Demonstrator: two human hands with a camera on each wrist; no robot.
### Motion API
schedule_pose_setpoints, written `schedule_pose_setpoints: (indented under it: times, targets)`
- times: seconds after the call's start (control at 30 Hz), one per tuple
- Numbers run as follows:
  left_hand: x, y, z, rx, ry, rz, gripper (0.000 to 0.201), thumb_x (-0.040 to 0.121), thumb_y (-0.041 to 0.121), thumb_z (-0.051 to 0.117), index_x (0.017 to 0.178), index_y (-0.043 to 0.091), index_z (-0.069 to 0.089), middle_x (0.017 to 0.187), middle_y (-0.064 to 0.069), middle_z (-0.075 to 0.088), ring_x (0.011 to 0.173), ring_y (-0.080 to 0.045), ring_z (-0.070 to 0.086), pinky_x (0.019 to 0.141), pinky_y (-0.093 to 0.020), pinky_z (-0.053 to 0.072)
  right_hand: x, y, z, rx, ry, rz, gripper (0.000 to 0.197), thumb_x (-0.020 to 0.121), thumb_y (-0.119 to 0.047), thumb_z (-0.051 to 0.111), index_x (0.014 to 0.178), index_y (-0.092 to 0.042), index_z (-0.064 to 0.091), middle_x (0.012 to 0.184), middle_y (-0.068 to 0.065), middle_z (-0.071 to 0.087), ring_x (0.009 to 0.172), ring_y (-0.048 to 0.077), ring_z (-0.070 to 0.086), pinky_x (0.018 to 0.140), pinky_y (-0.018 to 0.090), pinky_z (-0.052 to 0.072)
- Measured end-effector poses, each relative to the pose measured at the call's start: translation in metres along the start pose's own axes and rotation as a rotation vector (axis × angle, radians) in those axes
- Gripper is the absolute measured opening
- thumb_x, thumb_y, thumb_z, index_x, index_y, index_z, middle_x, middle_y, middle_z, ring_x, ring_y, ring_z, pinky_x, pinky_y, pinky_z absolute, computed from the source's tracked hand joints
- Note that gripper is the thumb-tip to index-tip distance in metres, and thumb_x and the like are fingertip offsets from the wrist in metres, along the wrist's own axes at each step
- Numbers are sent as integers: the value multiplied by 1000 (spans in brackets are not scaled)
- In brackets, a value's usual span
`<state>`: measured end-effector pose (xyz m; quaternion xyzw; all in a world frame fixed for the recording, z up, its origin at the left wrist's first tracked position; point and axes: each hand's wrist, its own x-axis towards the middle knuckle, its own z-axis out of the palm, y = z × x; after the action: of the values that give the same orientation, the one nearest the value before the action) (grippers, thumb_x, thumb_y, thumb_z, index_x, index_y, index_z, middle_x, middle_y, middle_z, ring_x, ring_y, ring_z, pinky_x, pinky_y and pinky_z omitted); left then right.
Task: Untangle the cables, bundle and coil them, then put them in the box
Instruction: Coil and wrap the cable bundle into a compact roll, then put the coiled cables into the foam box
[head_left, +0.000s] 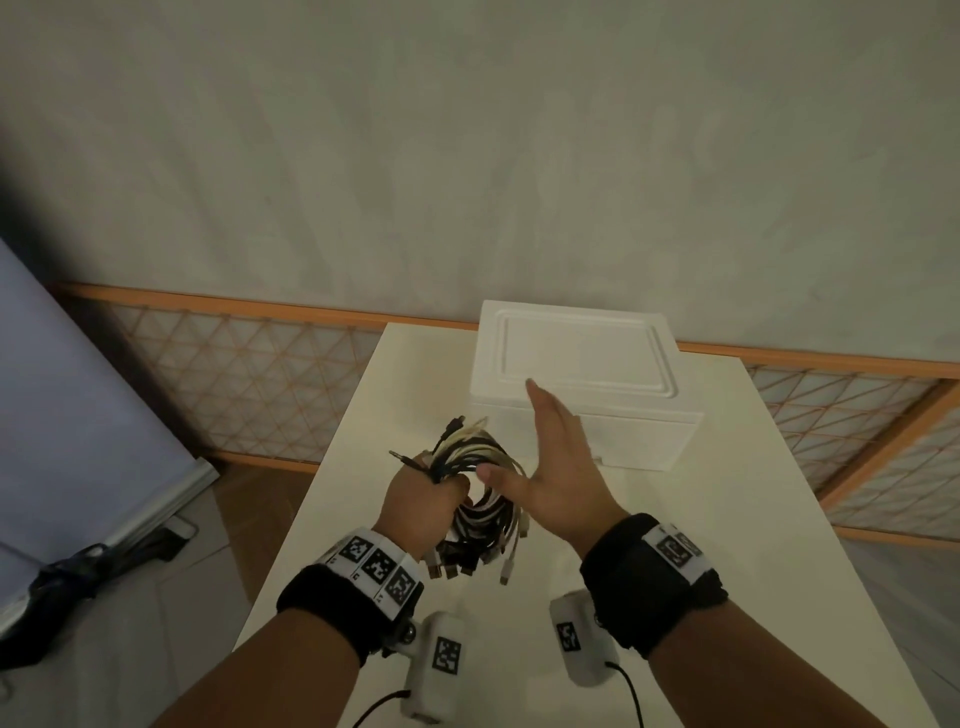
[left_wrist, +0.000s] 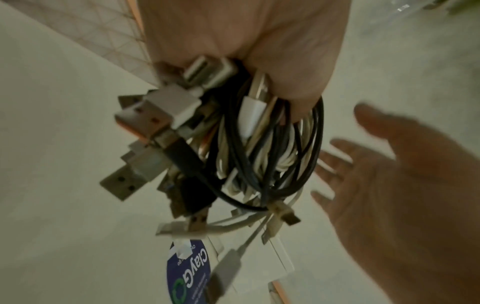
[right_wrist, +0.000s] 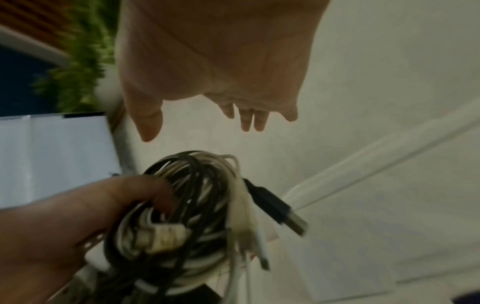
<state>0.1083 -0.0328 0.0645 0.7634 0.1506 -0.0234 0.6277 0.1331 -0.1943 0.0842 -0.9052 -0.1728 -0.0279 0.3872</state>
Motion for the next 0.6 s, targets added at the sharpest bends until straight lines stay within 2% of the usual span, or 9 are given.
schedule_pose_setpoints:
  times: [0.03,0.1,0.13,0.2,0.33,0.4,0.47,0.53,0.6]
  targets:
    - [-3,3,1,44,-35,43,8,78,16,61,82,10,64,77,-13,69,77,-31,65,73,-45,53,2,-4,3,-32,-37,-63,102,73,-76,52,150,-18,16,154,0,23,142,16,16,118,39,15]
    - [-7,5,4,111,-111,124,17,75,24,61,84,10,65,79,-12,71,77,-29,68,75,-49,54,6,-7,14,42,-117,-59,94,70,-84,43,140,-22,38,140,-1,45,130,14,38,111,36,31]
    - [-9,5,6,124,-133,138,22,72,26,60,85,9,65,80,-13,71,78,-29,68,75,-50,55,6,-5,20,113,-99,-32,85,68,-84,47,129,-25,49,127,-5,56,118,11,49,104,34,40]
    - [-9,5,7,137,-136,137,26,67,28,59,86,10,64,80,-11,71,78,-27,69,76,-50,55,5,0,26,240,5,-6,68,63,-79,58,106,-26,59,101,-11,64,96,5,59,87,33,50]
    - [-8,5,5,220,-156,204,21,70,31,54,81,16,65,74,-6,69,74,-24,66,72,-49,53,4,1,33,269,77,25,69,61,-79,57,86,-15,60,79,-4,64,77,11,62,70,36,53]
    - [-11,5,7,166,-140,206,14,72,26,56,80,22,67,78,-4,71,78,-23,67,74,-45,54,8,-1,34,212,58,30,72,64,-80,55,78,-9,56,70,4,61,69,17,59,66,41,51]
    - [-14,4,9,104,-86,176,13,77,16,59,80,25,67,77,0,71,78,-17,68,73,-36,55,13,-2,33,134,22,32,72,67,-77,55,72,-5,52,66,10,57,63,23,56,62,43,49]
    - [-13,0,10,62,-39,153,21,83,4,59,80,24,66,75,3,71,75,-13,67,66,-26,53,19,-3,31,83,-16,29,72,66,-76,57,70,-5,51,65,10,55,62,22,53,60,41,45]
    - [-8,-2,10,49,-29,140,14,84,3,60,83,16,66,78,-3,71,75,-18,68,65,-27,52,22,-1,29,155,-64,45,68,62,-75,63,74,-9,54,68,3,59,64,14,56,60,33,46]
